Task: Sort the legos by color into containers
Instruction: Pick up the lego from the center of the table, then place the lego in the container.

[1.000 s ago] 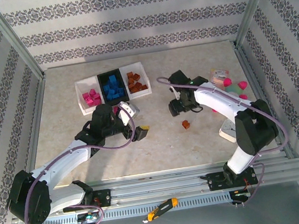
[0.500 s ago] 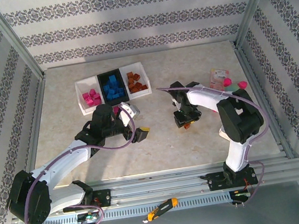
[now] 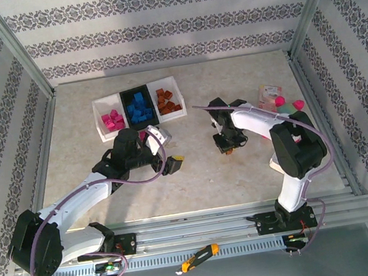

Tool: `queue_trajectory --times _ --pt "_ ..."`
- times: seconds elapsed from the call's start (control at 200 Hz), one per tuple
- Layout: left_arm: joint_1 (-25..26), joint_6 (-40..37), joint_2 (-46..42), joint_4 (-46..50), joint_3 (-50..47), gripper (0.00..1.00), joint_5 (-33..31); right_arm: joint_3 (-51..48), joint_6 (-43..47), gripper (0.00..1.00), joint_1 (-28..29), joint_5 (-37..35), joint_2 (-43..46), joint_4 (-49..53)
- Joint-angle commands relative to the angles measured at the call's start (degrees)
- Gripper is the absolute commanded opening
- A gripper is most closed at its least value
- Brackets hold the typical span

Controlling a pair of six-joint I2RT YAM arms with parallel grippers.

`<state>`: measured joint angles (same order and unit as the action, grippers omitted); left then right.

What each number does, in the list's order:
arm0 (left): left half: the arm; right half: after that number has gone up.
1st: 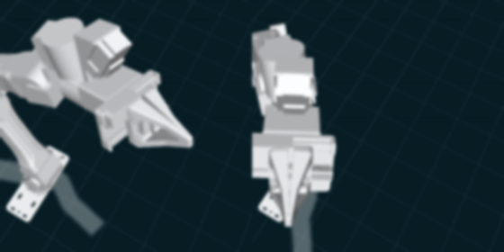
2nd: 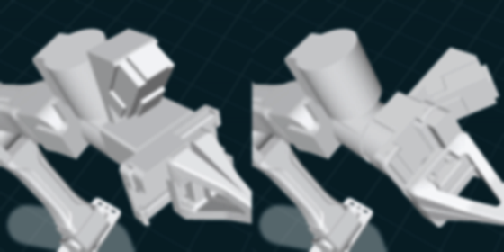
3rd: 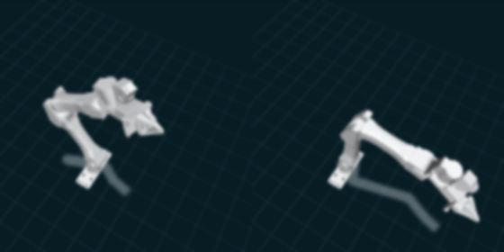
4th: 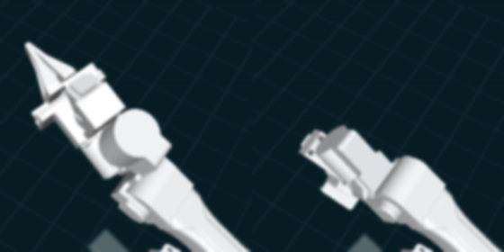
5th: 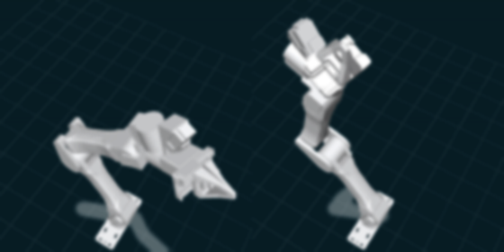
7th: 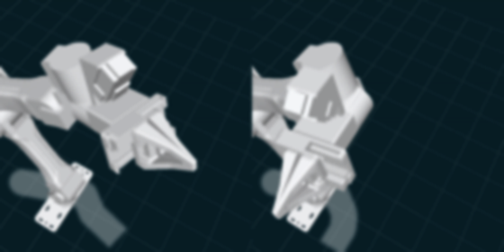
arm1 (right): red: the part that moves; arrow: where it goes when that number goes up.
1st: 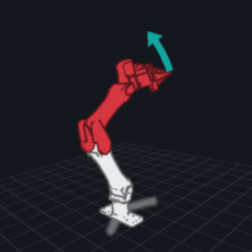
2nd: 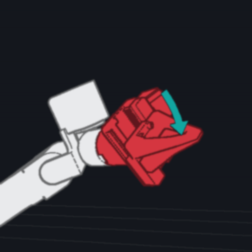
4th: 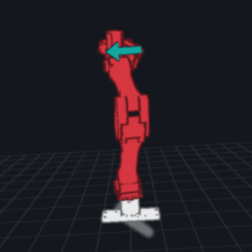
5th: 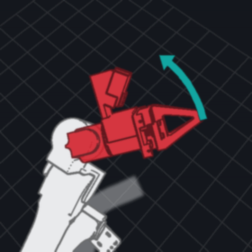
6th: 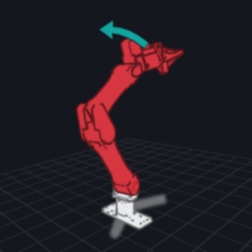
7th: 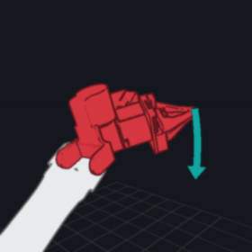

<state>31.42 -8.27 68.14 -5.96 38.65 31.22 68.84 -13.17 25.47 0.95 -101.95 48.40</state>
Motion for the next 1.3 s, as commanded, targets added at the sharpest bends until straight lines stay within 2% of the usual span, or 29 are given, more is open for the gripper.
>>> queue_trajectory --times 0.0,0.32,0.49,0.735,0.889,0.934,0.994,1.114,1.294 --pt "0.1 2.0 -2.9 -1.8 -1.5 0.99 -2.6 6.1 -2.2 0.18 2.2 0.0 2.0 -3.8" --pt "0.1 6.5 -8.5 -5.7 -6.3 0.99 -10.7 22.9 -4.2 0.18 7.8 -1.7 -6.8 -15.8" --pt "0.0 7.7 -10.5 -6.2 -8.5 0.99 -11.7 31.6 -4.3 0.18 8.4 -2.1 -14.8 -21.8" --pt "0.1 8.0 -14.1 -4.4 -10.1 0.99 -14.7 50.0 -5.4 0.18 7.8 -6.0 -29.0 -21.6" --pt "0.0 11.5 -15.0 -3.9 -10.4 0.99 -17.8 60.0 -5.6 0.21 6.5 -5.0 -36.2 -19.5" --pt "0.0 13.7 -14.9 -3.3 -10.2 0.99 -19.7 63.0 -4.9 0.26 6.4 -5.0 -38.0 -18.0" --pt "0.0 17.3 -14.3 -0.5 -9.0 0.99 -23.9 66.2 -4.5 0.4 6.2 -5.0 -39.1 -16.3" --pt "-0.1 30.0 -10.7 12.0 -2.7 0.99 -38.2 65.0 -3.4 0.59 6.0 -4.8 -36.3 -16.2" --pt "-0.7 34.7 -4.1 22.3 4.7 0.99 -44.9 52.8 -1.3 0.72 6.0 -4.0 -25.8 -19.2"
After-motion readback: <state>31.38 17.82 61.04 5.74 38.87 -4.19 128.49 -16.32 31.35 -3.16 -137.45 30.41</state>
